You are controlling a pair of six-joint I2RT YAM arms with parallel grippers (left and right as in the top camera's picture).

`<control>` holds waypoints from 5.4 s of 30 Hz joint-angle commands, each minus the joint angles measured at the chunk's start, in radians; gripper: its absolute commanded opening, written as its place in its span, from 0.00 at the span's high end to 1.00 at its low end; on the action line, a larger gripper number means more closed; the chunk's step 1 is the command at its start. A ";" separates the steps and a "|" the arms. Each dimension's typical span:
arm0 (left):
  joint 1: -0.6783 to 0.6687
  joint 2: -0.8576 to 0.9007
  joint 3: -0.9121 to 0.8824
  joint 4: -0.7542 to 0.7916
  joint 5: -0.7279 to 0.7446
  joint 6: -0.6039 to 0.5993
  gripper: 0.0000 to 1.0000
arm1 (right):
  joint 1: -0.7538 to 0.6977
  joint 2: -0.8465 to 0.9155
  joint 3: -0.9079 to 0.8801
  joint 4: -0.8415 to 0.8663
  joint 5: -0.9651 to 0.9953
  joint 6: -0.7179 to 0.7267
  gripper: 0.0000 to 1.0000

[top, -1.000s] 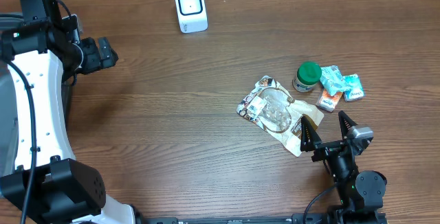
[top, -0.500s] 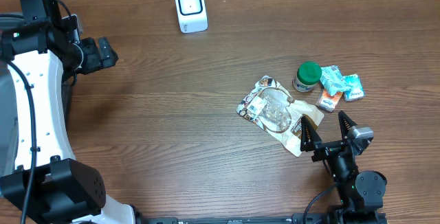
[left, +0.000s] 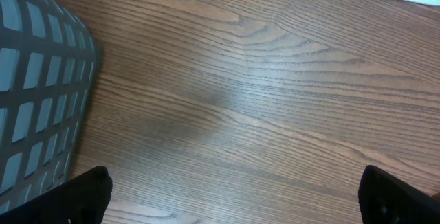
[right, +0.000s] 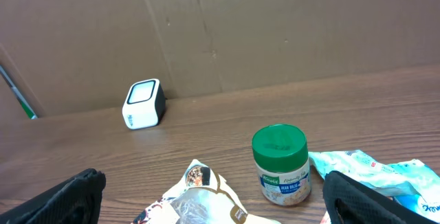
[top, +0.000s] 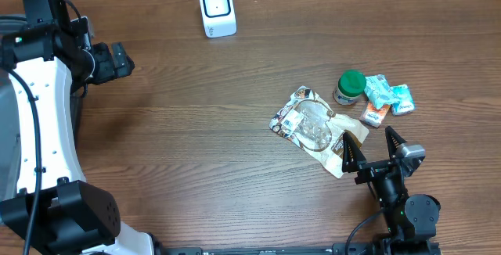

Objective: Scan the item barcode

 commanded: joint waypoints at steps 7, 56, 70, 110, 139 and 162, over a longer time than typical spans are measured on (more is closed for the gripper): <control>-0.010 0.002 -0.002 0.002 0.000 0.020 0.00 | 0.001 -0.010 -0.010 0.006 -0.005 0.011 0.00; -0.283 -0.858 -0.634 0.509 0.008 0.080 0.00 | 0.001 -0.010 -0.010 0.006 -0.005 0.011 0.00; -0.291 -1.250 -1.328 1.124 0.053 0.096 0.00 | 0.001 -0.010 -0.010 0.006 -0.005 0.011 0.00; -0.288 -1.737 -1.749 1.157 0.053 0.352 0.00 | 0.001 -0.010 -0.010 0.006 -0.005 0.011 0.00; -0.288 -1.737 -1.749 1.157 0.053 0.352 0.00 | 0.001 -0.010 -0.010 0.006 -0.005 0.011 0.00; -0.288 -1.737 -1.749 1.157 0.053 0.352 0.00 | 0.001 -0.010 -0.010 0.006 -0.005 0.011 0.00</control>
